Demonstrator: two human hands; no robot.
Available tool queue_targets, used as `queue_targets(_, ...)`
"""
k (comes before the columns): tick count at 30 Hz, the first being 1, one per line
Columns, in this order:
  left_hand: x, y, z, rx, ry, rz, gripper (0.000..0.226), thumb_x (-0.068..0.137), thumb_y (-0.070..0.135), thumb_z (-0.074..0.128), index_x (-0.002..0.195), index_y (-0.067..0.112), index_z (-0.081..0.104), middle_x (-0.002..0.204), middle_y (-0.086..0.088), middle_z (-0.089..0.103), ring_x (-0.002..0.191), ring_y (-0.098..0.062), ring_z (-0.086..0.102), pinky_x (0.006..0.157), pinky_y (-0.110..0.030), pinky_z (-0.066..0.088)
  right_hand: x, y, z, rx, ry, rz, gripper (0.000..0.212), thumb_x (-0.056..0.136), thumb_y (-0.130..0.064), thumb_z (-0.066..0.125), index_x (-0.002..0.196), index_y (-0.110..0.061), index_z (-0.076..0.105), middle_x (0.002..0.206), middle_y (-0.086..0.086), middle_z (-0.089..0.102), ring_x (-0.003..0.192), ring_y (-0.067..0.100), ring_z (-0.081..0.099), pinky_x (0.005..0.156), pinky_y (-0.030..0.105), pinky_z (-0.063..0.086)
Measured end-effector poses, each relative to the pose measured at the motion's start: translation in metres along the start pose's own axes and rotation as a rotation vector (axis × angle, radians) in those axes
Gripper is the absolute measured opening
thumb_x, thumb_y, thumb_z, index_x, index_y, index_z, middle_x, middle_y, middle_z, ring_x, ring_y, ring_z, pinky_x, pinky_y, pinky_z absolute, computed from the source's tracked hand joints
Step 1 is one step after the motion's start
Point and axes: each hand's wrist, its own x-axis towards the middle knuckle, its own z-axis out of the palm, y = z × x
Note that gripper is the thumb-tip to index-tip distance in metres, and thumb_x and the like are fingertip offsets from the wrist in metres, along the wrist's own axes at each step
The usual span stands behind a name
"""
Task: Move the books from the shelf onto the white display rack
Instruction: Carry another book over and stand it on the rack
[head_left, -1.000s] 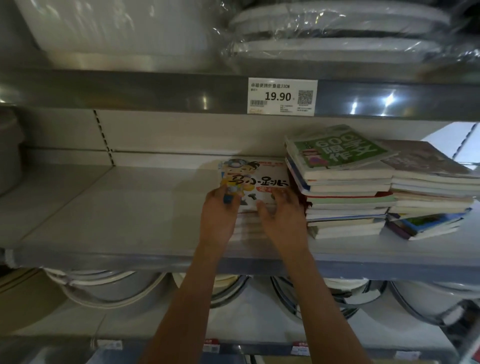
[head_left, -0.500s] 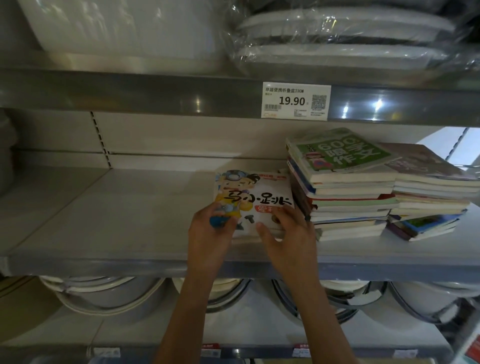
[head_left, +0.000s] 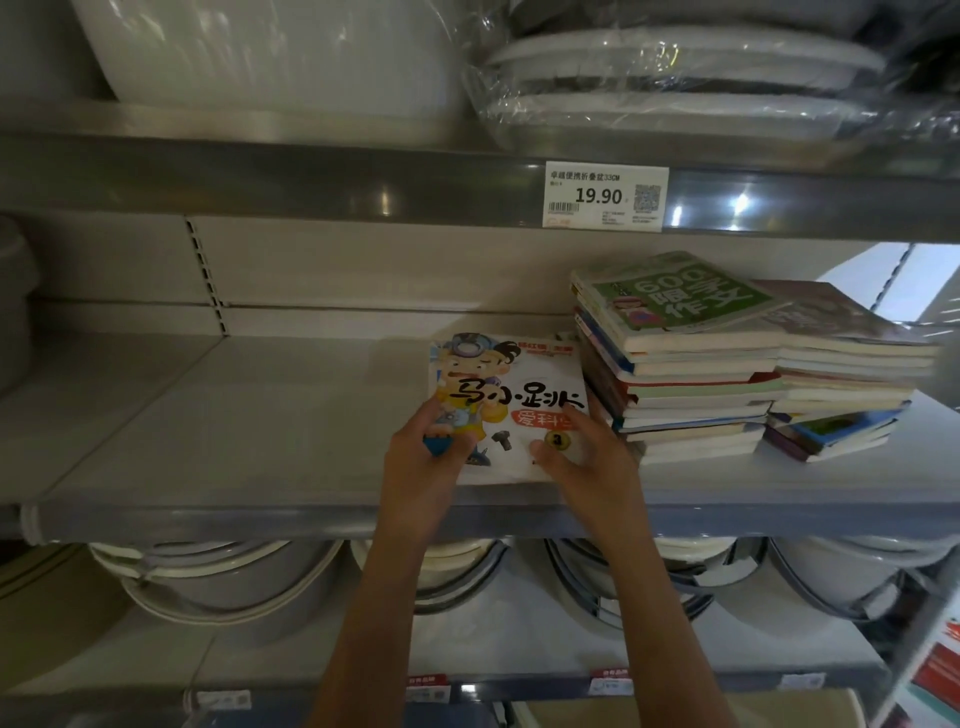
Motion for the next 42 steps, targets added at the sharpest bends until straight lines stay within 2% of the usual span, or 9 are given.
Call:
queue_targets(7,-0.028,-0.012,-0.020,0.040,-0.027,0.064,0.044,0.090,0.008,0.069,0.128,0.027,0.059,0.109,0.008,0.072,0.095,-0.004,0.069,0.085,-0.028,0.059,-0.025,-0.003,0.013,0.051,0.001,-0.020,0.051,0.087,-0.029,0.073,0.134,-0.025,0.052,0.138,0.002,0.050,0.123,0.020,0.053,0.100,0.046,0.050)
queue_targets(14,-0.061,-0.028,-0.048,0.195,-0.076,0.108,0.064,0.093,0.013,0.067,0.150,0.018,0.039,0.158,0.005,0.030,0.138,-0.009,0.039,0.107,-0.011,0.036,-0.067,-0.009,0.028,0.075,0.031,-0.024,0.062,0.089,-0.013,0.072,0.145,-0.016,0.044,0.138,-0.011,0.035,0.101,-0.005,0.049,0.071,-0.003,0.040)
queue_targets(16,-0.070,-0.033,-0.055,0.201,-0.086,0.120,0.063,0.092,0.012,0.067,0.148,0.018,0.041,0.157,0.009,0.027,0.136,-0.005,0.038,0.099,0.000,0.034,-0.081,-0.009,0.032,0.101,0.050,-0.033,0.066,0.088,-0.011,0.073,0.146,-0.018,0.042,0.139,-0.017,0.030,0.101,-0.010,0.048,0.072,-0.005,0.039)
queue_targets(19,-0.085,-0.040,-0.063,0.122,-0.081,0.131,0.063,0.089,0.009,0.069,0.141,0.032,0.042,0.156,0.013,0.031,0.129,0.009,0.044,0.099,-0.008,0.042,-0.102,-0.007,0.036,0.082,0.079,-0.058,0.071,0.087,-0.012,0.073,0.148,-0.023,0.038,0.140,-0.029,0.022,0.116,-0.004,0.042,0.078,-0.007,0.036)
queue_targets(22,-0.097,-0.046,-0.066,0.058,-0.082,0.117,0.071,0.086,0.003,0.073,0.144,0.030,0.044,0.155,0.007,0.037,0.133,-0.008,0.049,0.101,-0.028,0.052,-0.116,-0.003,0.033,0.045,0.095,-0.097,0.072,0.087,-0.016,0.074,0.144,-0.036,0.034,0.152,-0.023,0.017,0.129,-0.002,0.037,0.088,-0.005,0.035)
queue_targets(24,-0.106,-0.040,-0.065,0.010,-0.074,0.100,0.073,0.084,-0.002,0.073,0.144,0.027,0.043,0.149,0.004,0.044,0.128,-0.012,0.054,0.095,-0.025,0.054,-0.125,-0.002,0.029,0.044,0.101,-0.134,0.071,0.087,-0.018,0.073,0.137,-0.045,0.030,0.154,-0.023,0.015,0.131,-0.002,0.037,0.093,0.000,0.038)
queue_targets(30,-0.131,-0.011,-0.052,-0.127,-0.052,-0.024,0.089,0.086,0.006,0.073,0.153,0.032,0.022,0.121,0.033,0.051,0.098,0.017,0.061,0.077,-0.015,0.056,-0.155,0.002,0.005,0.042,0.143,-0.201,0.072,0.087,-0.019,0.073,0.135,-0.050,0.029,0.155,-0.021,0.021,0.132,0.001,0.041,0.101,0.026,0.047)
queue_targets(35,-0.165,0.003,-0.022,-0.115,-0.156,0.009,0.073,0.086,0.011,0.076,0.148,0.028,0.042,0.124,0.011,0.068,0.106,-0.004,0.068,0.089,-0.037,0.059,-0.191,0.019,-0.039,0.019,0.178,-0.183,0.075,0.088,-0.023,0.072,0.139,-0.052,0.025,0.156,-0.021,0.018,0.133,-0.009,0.037,0.100,0.011,0.039)
queue_targets(42,-0.243,0.023,0.038,-0.147,-0.354,0.064,0.084,0.085,0.013,0.078,0.153,0.035,0.033,0.144,0.011,0.054,0.129,-0.008,0.055,0.097,-0.035,0.055,-0.276,0.055,-0.127,0.008,0.237,-0.059,0.086,0.086,-0.035,0.066,0.149,-0.041,0.009,0.155,0.002,0.026,0.135,0.001,0.036,0.105,0.007,0.035)
